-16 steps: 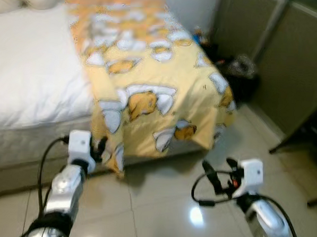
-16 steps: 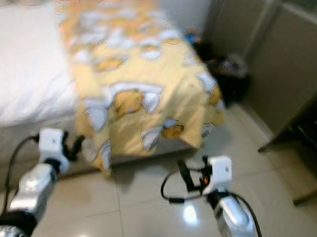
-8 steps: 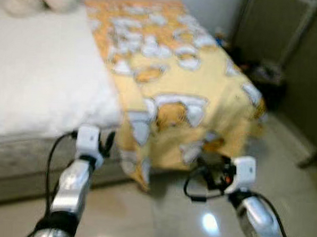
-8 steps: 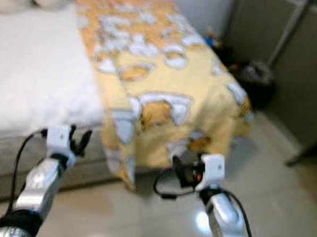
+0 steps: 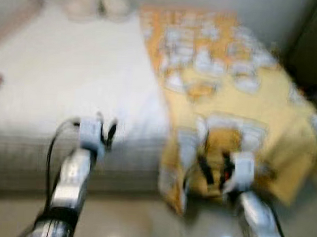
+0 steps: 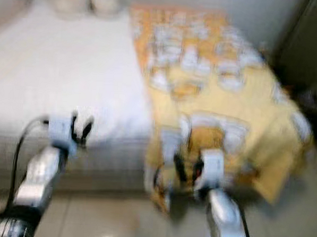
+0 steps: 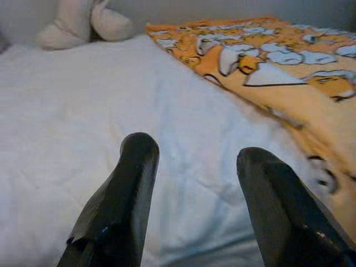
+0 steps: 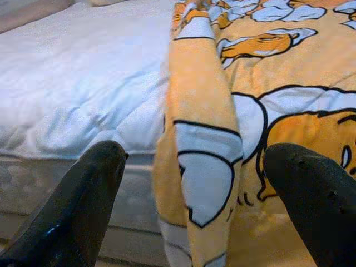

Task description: Clean up the room

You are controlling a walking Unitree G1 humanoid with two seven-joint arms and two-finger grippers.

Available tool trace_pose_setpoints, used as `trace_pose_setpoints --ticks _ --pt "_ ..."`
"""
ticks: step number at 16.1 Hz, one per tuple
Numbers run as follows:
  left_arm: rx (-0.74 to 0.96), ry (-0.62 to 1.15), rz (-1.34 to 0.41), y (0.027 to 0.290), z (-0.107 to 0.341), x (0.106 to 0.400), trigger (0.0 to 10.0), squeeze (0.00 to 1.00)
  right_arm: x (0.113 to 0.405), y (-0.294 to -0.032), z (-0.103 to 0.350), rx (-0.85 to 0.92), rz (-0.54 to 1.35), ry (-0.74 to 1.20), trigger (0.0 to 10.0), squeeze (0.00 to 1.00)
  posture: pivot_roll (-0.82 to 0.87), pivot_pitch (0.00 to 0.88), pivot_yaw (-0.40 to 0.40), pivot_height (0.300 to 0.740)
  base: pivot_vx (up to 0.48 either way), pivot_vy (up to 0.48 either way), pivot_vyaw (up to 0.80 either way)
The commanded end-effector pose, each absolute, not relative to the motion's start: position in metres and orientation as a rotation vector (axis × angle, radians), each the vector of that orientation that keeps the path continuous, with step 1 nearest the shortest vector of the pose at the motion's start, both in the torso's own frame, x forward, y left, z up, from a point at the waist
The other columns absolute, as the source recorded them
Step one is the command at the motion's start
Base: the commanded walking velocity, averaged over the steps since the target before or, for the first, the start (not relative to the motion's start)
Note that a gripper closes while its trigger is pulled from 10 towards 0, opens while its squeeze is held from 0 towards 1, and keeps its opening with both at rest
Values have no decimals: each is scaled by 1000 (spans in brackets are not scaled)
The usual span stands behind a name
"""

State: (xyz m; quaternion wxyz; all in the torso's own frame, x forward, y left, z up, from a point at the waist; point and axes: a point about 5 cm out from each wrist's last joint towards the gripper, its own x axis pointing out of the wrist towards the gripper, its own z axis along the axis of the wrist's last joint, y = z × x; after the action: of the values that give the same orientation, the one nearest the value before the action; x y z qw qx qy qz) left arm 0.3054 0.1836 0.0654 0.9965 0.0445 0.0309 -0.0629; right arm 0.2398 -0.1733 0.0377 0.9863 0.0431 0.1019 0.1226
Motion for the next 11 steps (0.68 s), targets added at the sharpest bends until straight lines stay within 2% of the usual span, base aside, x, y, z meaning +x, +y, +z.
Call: trace_pose_setpoints --ticks 1,5,8,9,11 --pt "120 70 -145 171 66 310 10000 0 241 -185 36 50 191 214 10000 98 -68 0 15 740 0 0 0" --pt "107 57 -148 162 73 321 10000 0 267 -184 47 35 95 157 10000 4 -69 0 24 740 0 0 0" --pt "117 41 -168 161 79 325 10000 0 277 -180 50 49 70 140 10000 12 -56 0 36 740 0 0 0" --pt "107 38 -172 161 80 326 10000 0 278 -179 50 48 62 139 10000 27 -52 0 35 740 0 0 488" --pt "99 33 -184 160 82 327 10000 0 280 -176 48 46 59 141 10000 59 -49 0 30 740 454 0 450"
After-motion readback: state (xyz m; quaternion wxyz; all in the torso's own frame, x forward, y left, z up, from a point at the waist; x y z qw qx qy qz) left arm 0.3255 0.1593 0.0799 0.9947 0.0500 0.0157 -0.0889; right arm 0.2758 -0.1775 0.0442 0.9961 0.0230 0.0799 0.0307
